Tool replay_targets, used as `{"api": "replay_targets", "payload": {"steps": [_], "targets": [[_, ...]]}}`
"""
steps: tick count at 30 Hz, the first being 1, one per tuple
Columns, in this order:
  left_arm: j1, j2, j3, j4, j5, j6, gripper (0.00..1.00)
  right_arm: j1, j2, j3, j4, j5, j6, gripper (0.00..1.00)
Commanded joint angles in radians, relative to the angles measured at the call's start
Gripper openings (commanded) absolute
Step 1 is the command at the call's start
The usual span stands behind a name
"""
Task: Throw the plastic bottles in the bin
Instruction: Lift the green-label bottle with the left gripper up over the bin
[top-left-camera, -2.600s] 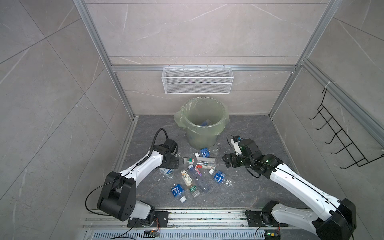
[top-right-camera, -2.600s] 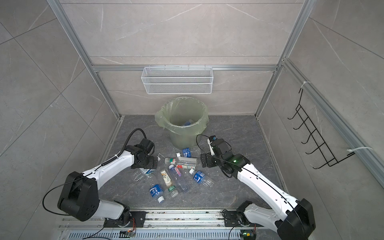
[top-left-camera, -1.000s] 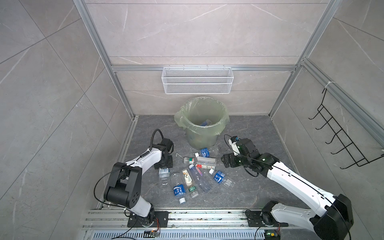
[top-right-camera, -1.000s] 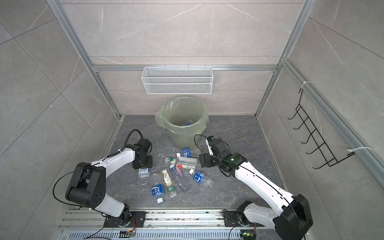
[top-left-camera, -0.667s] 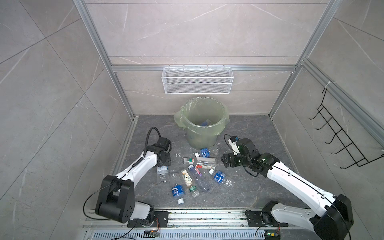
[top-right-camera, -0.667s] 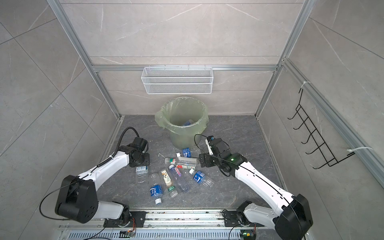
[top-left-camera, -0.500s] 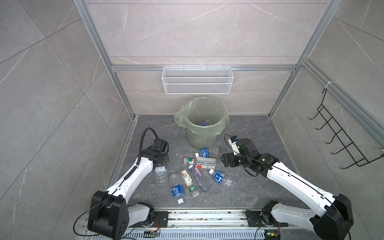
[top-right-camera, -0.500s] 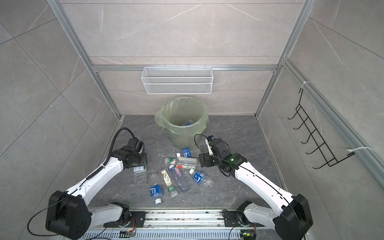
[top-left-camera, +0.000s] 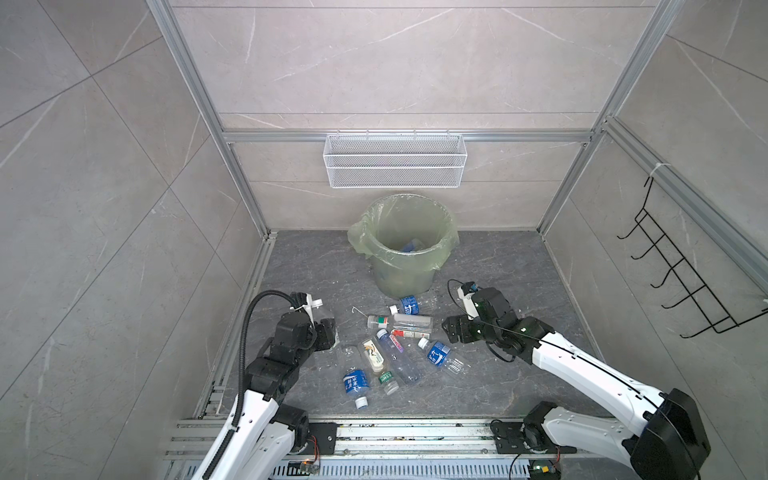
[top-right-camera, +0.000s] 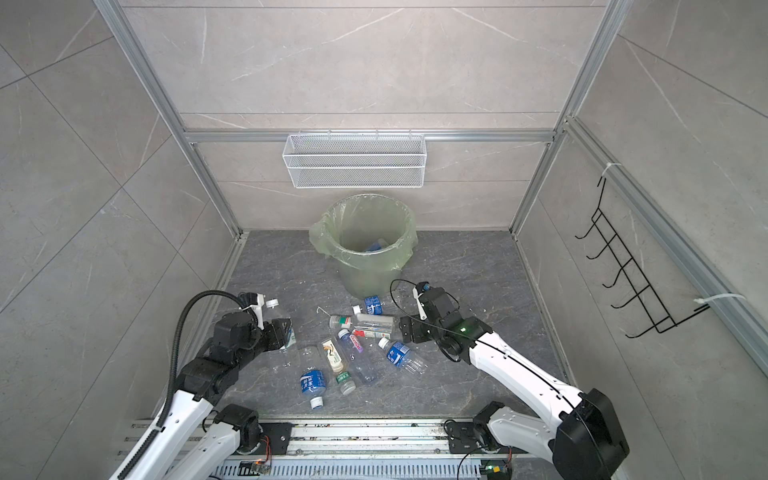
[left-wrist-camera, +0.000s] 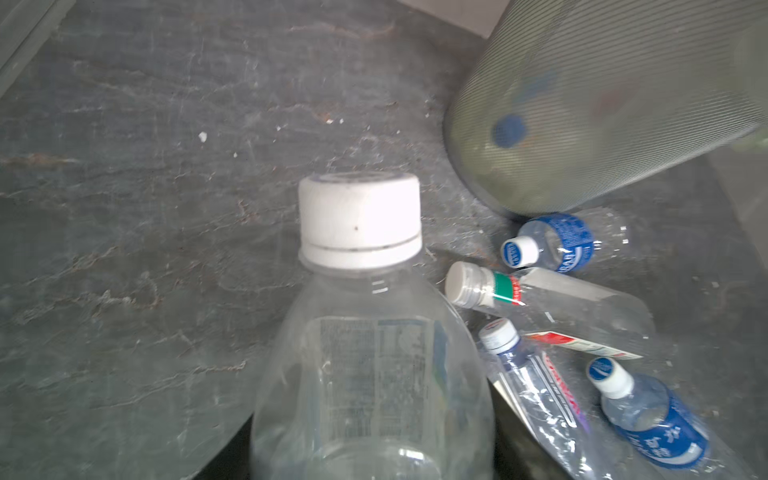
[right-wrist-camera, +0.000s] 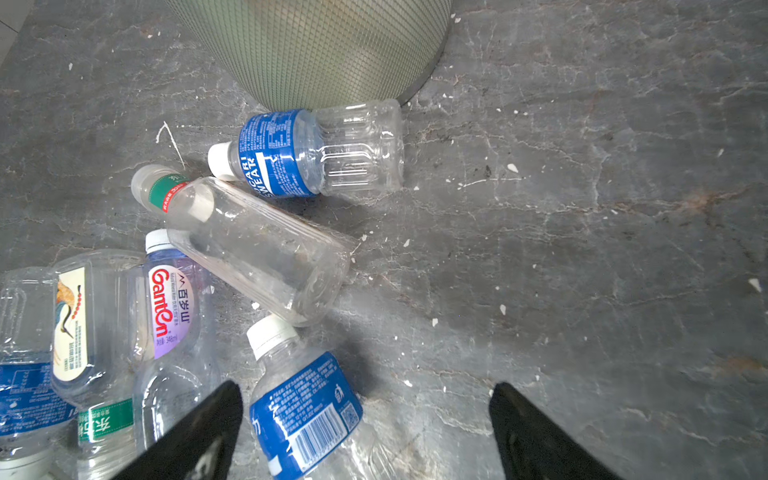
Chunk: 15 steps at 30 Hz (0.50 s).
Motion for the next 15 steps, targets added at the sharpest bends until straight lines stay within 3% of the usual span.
{"api": "replay_targets", "payload": {"steps": [1, 9, 15], "targets": [[0.002, -0.057, 0.013, 0.111, 0.072, 0.021, 0.57, 0.005, -0.051, -0.042, 0.074, 0.004, 0.021, 0.94], [0.002, -0.041, 0.168, 0.205, 0.17, 0.032, 0.57, 0.005, -0.101, -0.097, 0.127, 0.017, 0.03, 0.94], [0.0, 0.231, 0.479, 0.333, 0.258, 0.008, 0.55, 0.005, -0.117, -0.098, 0.126, 0.017, 0.035, 0.95]]}}
